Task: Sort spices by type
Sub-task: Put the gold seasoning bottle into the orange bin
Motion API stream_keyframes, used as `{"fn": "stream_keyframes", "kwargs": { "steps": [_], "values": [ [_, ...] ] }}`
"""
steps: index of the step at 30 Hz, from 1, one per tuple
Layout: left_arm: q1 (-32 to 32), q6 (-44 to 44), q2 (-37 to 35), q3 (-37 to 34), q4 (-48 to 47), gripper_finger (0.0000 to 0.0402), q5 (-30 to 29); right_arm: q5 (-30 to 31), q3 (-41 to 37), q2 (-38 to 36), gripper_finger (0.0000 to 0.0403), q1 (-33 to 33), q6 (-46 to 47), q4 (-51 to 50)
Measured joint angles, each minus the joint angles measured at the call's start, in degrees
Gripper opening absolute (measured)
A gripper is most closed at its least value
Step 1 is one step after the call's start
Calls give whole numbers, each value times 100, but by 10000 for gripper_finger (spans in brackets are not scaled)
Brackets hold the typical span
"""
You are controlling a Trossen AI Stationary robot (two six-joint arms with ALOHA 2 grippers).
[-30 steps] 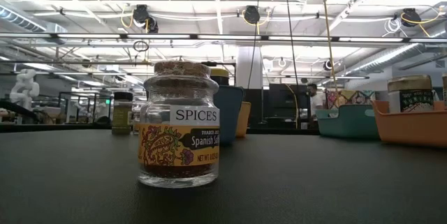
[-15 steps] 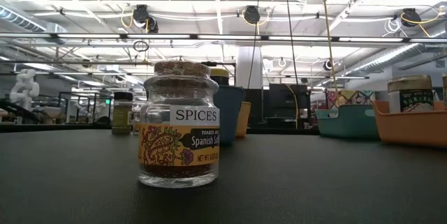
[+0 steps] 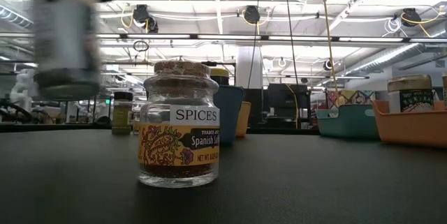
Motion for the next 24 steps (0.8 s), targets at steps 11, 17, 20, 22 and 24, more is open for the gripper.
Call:
{"fn": "stream_keyframes", "kwargs": {
  "steps": [11, 17, 20, 22, 24],
  "values": [
    [748, 1029, 1233, 661, 198, 277, 481, 1, -2, 0, 343, 0, 2, -71],
    [776, 1375, 1774, 1017, 181, 277, 583, 0, -2, 0, 343, 0, 29, -127],
    [771, 1388, 1827, 1088, 182, 277, 588, 0, -2, 0, 343, 0, 41, -157],
    [776, 1391, 1827, 1094, 183, 277, 587, 0, -2, 0, 343, 0, 43, -169],
    [776, 1390, 1827, 1094, 174, 288, 586, 1, -2, 0, 343, 0, 43, -169]
  ]
}}
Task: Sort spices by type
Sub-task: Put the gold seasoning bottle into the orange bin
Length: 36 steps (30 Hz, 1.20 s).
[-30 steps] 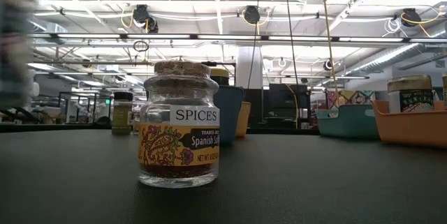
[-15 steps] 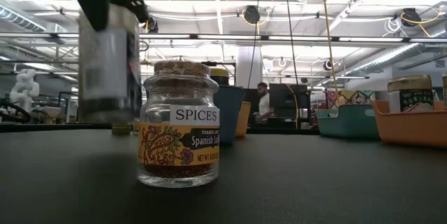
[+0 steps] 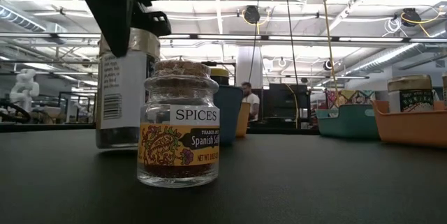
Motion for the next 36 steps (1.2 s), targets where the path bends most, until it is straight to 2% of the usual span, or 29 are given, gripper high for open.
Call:
{"fn": "stream_keyframes", "kwargs": {
  "steps": [4, 8, 15, 23, 30, 36],
  "values": [
    [0, 1, 0, 0, 0, 332, 1, -1, 0, 0, 343, 0, 2, 0],
    [-2, 5, 0, 0, -2, 355, -1, 0, 0, 0, 343, 0, 2, 1],
    [0, 62, -10, 0, -51, 361, -2, -1, -2, 0, 343, 2, 2, 2],
    [-8, 152, -198, 0, -563, 362, -13, -1, -2, -2, 343, 2, 114, -113],
    [-132, 13, -754, 0, -693, 363, -441, -1, -4, -2, 343, 2, 201, -194],
    [-486, -184, -1575, -87, -722, 363, -1165, 10, -4, -2, 343, -74, 440, -192]
  ]
}}
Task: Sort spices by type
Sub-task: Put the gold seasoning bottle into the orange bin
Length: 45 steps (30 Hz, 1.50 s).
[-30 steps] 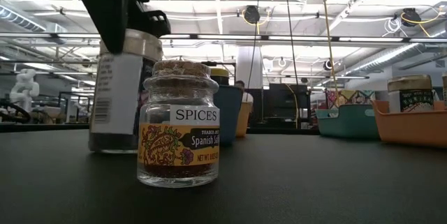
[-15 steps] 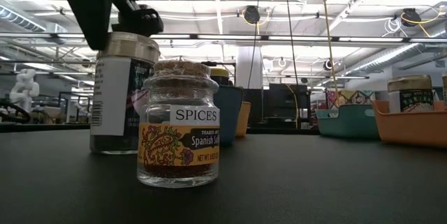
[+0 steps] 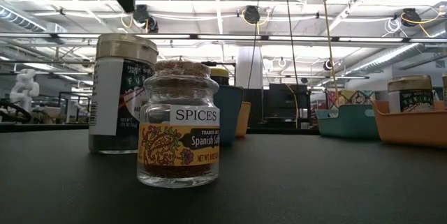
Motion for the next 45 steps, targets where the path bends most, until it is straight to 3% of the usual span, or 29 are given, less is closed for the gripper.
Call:
{"fn": "stream_keyframes", "kwargs": {
  "steps": [5, 11, 15, 19, 23, 28, 34, 45],
  "values": [
    [-543, -444, -799, -522, 67, 363, -1194, -34, 0, 60, 343, -208, 447, 48],
    [-1196, -704, -1830, -1871, 934, 363, -2713, -815, 1, 509, 343, -618, 476, 732],
    [-1317, -245, -2581, -2998, 1993, 363, -3333, -1054, 355, 845, 343, -871, 385, 820],
    [-1126, 722, -3398, -3969, 3392, 363, -3684, -1103, 1151, 1176, 343, -1058, 208, -126],
    [-693, 1995, -4311, -4910, 5380, 363, -3730, -1393, 1980, 1573, 343, -1208, 98, -1050],
    [-141, 2741, -5314, -5878, 7186, 363, -3059, -1916, 2476, 1973, 343, -1320, -182, -1295],
    [132, 2595, -5927, -6567, 7354, 363, -3077, -2152, 2625, 2199, 343, -1496, -204, -1234],
    [187, 2477, -6012, -6623, 7377, 363, -2733, -2558, 2621, 2495, 344, -1721, -94, -1037]
  ]
}}
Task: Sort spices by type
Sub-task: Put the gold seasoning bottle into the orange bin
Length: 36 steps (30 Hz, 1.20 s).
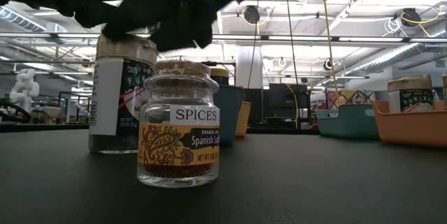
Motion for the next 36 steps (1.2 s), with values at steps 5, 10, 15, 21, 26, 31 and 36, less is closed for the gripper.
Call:
{"fn": "stream_keyframes", "kwargs": {
  "steps": [5, 10, 15, 21, 26, 31, 36],
  "values": [
    [2, -12, 0, 0, 0, 363, 155, -134, 0, 193, 344, -4, 18, 90],
    [-1, 105, 1, 0, 1, 363, 783, -130, 0, 213, 343, -2, -3, 230],
    [-2, 95, 2, 0, 2, 363, 737, -111, 0, 213, 341, -2, -197, 339],
    [-2, -47, 2, 0, 4, 363, 737, -111, 0, 213, 314, -6, -60, 305],
    [-2, -48, 2, 0, 49, 363, 672, -104, 0, 213, 287, -6, -46, 298],
    [0, -49, 2, 0, 173, 363, 605, -106, 0, 170, 262, -6, -56, 233],
    [-1, -47, 2, 0, 162, 363, 601, -148, -11, 39, 264, 6, -93, 44]
  ]
}}
